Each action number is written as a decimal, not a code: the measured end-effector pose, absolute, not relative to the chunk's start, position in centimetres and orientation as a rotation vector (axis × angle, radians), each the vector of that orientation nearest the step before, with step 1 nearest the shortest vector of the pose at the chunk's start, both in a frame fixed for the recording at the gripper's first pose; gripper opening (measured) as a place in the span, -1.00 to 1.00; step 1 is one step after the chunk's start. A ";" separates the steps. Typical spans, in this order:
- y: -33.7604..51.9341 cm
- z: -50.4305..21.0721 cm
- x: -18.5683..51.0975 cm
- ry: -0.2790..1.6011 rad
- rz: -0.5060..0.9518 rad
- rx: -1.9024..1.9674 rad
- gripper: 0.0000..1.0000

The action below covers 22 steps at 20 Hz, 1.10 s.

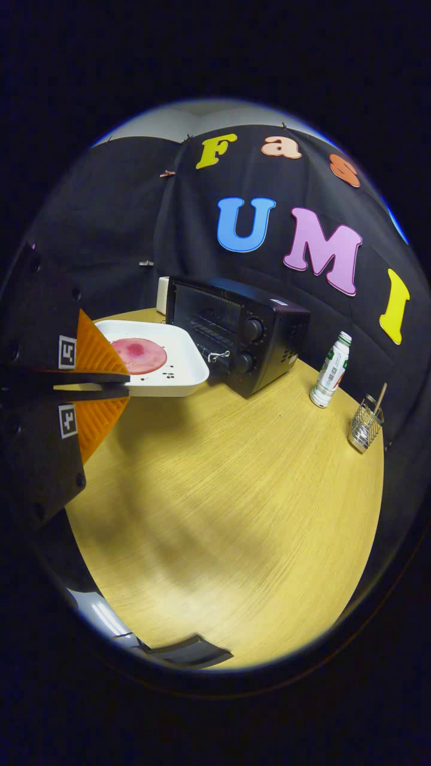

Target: Open the toaster oven, put the food inside, and close the toaster oven door.

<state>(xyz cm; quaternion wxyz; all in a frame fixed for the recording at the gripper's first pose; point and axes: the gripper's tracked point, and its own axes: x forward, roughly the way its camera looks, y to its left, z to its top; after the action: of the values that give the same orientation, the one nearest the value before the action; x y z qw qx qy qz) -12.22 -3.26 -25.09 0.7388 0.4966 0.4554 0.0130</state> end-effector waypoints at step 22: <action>8.4 -31.7 5.8 0.828 -0.179 1.261 -0.86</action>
<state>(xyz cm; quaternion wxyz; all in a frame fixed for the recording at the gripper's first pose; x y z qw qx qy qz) 5.81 8.44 -31.70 0.7250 0.5717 0.3755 -0.0811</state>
